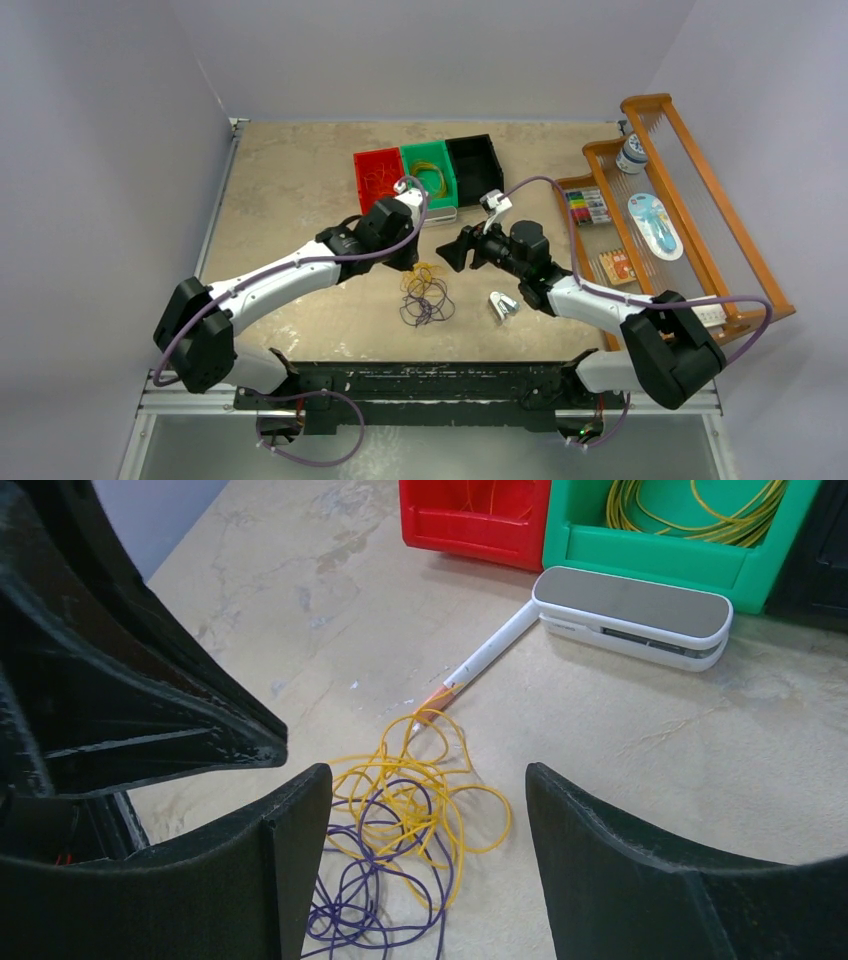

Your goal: Untangle the cables

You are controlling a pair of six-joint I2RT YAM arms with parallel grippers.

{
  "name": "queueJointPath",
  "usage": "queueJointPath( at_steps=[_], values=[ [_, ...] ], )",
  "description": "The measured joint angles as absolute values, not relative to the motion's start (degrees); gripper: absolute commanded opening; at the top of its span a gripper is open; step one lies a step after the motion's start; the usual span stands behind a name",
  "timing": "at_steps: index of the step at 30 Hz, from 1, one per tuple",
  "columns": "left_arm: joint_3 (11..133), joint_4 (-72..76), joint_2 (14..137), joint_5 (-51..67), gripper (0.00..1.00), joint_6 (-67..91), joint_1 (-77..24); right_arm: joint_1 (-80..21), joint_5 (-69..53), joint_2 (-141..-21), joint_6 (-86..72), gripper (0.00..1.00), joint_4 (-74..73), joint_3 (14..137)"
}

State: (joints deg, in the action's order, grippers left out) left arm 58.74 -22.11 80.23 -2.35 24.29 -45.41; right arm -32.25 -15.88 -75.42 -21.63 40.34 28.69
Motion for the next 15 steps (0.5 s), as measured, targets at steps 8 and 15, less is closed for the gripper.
queueJointPath(
  at_steps=[8,15],
  values=[
    [58.72,-22.76,82.48,-4.8,0.2,24.49,-45.41,-32.25,-16.08,-75.42,-21.63,0.73,40.64,28.69],
    [57.41,-22.87,81.84,-6.22,0.42,24.49,-45.41,-32.25,-16.1,-75.42,-21.65,0.73,40.64,28.69]
  ],
)
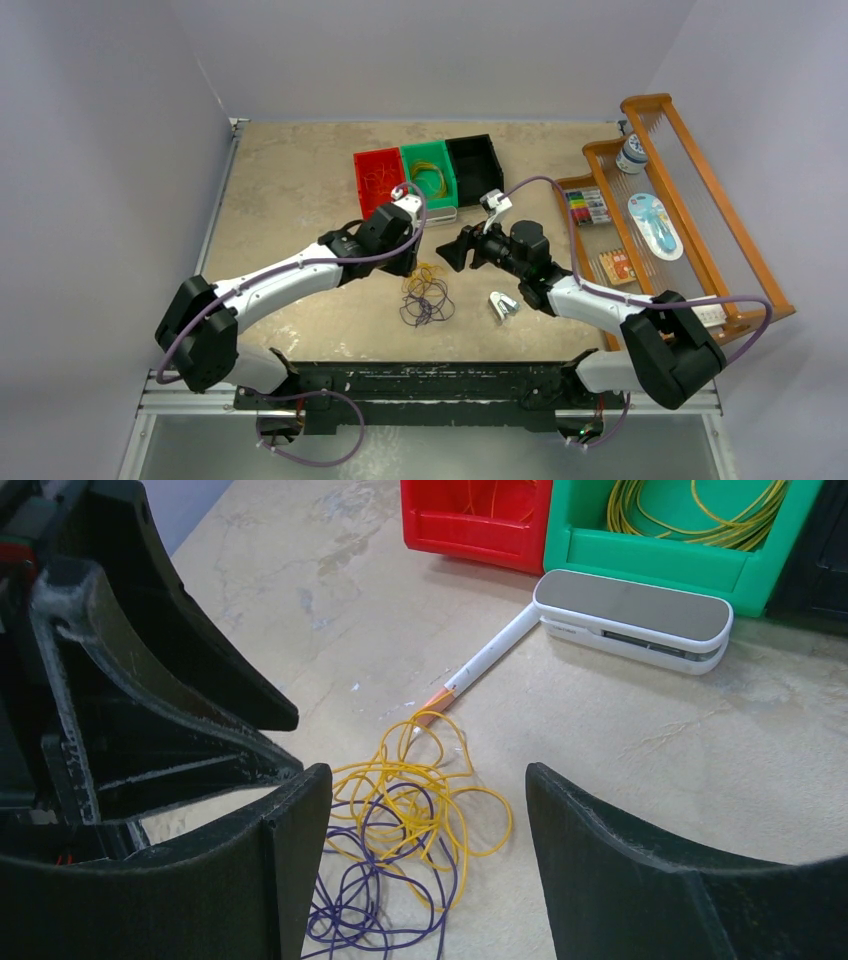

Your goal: Untangle the cables

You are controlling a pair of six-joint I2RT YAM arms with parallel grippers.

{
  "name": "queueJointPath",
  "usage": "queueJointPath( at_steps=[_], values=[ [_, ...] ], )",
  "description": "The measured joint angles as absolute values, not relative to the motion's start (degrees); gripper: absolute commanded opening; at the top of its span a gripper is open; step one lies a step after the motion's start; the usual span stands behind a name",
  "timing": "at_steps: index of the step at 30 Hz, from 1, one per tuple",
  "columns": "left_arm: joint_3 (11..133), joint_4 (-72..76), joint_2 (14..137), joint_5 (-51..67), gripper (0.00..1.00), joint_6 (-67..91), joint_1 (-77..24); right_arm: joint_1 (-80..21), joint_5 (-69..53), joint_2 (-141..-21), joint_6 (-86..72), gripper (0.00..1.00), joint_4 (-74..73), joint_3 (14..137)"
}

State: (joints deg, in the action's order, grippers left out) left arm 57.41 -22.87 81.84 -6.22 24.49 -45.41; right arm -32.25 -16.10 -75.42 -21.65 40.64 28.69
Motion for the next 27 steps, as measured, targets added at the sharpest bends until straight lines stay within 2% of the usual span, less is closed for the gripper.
queueJointPath(
  at_steps=[3,11,27],
  values=[
    [55.29,-22.87,80.88,-6.0,0.43,24.91,-45.41,-32.25,-16.1,-75.42,-21.67,0.73,40.64,28.69],
    [50.33,-22.87,80.23,-5.26,0.36,26.98,-45.41,-32.25,-16.27,-75.9,-21.89,0.73,40.69,28.69],
    [50.22,-20.34,81.91,-6.24,0.32,27.49,-45.41,-32.25,-17.41,-76.66,-22.0,0.73,41.12,28.69]
  ],
)
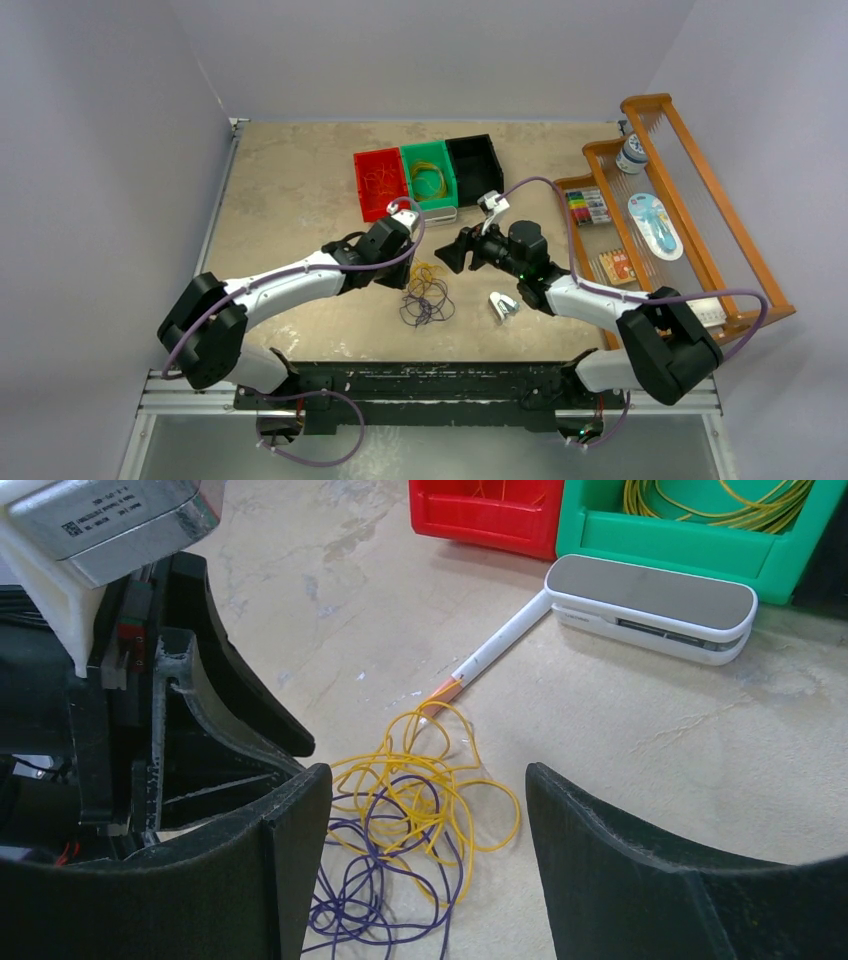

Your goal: Untangle the cables

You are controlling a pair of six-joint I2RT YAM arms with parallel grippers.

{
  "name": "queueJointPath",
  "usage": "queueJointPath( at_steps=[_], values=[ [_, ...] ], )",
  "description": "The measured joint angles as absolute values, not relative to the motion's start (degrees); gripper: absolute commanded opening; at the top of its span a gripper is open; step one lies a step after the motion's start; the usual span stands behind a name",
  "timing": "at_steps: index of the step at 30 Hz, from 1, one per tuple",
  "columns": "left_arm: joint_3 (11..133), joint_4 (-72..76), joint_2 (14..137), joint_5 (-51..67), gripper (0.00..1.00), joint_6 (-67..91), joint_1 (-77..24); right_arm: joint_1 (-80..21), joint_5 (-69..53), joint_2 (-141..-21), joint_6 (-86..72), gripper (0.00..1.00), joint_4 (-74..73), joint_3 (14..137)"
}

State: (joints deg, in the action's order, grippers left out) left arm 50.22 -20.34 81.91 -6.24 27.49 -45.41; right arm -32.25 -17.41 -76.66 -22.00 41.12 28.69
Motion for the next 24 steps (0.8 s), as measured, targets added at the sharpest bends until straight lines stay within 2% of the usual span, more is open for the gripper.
queueJointPath(
  at_steps=[17,24],
  values=[
    [50.22,-17.06,85.78,-7.84,0.21,27.49,-45.41,-32.25,-17.87,-77.62,-22.0,0.73,41.1,28.69],
    [50.11,-15.73,87.44,-8.01,0.04,27.49,-45.41,-32.25,-18.35,-77.62,-21.98,0.73,41.12,28.69]
  ],
)
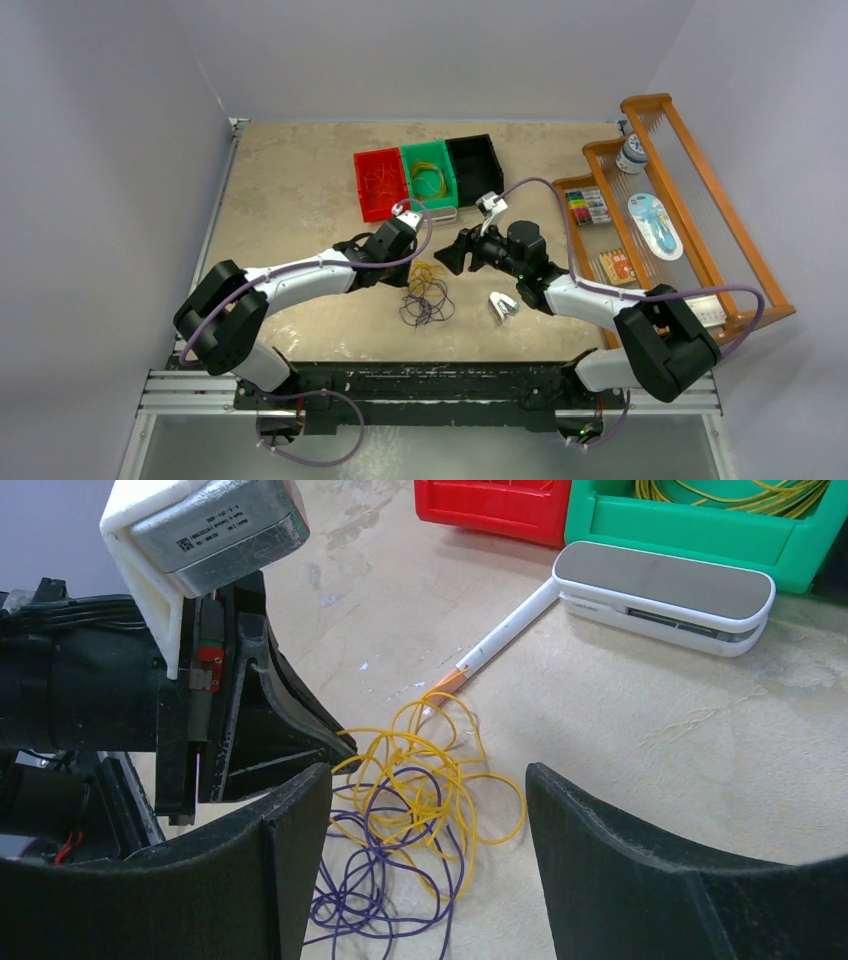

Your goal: Untangle the cables

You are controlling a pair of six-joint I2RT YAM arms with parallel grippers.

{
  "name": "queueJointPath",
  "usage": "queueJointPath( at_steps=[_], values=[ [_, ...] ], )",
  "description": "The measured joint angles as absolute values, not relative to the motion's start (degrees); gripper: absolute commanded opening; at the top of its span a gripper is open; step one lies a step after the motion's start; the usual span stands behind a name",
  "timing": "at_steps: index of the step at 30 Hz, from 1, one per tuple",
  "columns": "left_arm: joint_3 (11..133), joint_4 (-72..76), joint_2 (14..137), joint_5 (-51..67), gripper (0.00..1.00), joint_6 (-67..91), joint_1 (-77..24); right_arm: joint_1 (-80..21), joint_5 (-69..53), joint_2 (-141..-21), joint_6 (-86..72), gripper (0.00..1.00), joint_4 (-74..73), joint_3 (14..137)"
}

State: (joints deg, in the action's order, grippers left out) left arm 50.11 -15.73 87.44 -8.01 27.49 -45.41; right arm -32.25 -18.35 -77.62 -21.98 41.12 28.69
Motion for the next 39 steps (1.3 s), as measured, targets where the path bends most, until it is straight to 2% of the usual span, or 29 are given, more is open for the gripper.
queueJointPath(
  at_steps=[2,10,19,28,39],
  values=[
    [50.11,-15.62,87.46,-8.03,0.0,27.49,-45.41,-32.25,-18.63,-77.62,-21.98,0.73,41.12,28.69],
    [51.16,-18.39,86.13,-8.78,0.0,27.46,-45.43,-32.25,-18.74,-77.62,-21.89,0.75,41.67,28.69],
    [60.34,-25.47,80.71,-10.31,0.0,26.15,-47.16,-34.28,-17.89,-77.62,-20.32,0.79,44.12,28.69],
    [63.9,-29.04,79.11,-9.61,0.0,24.88,-47.72,-36.71,-17.43,-77.78,-19.42,0.81,49.76,28.67],
    [65.08,-30.48,78.08,-7.57,0.0,24.4,-47.83,-36.75,-17.93,-86.85,-20.58,0.8,56.95,30.22]
  ],
)
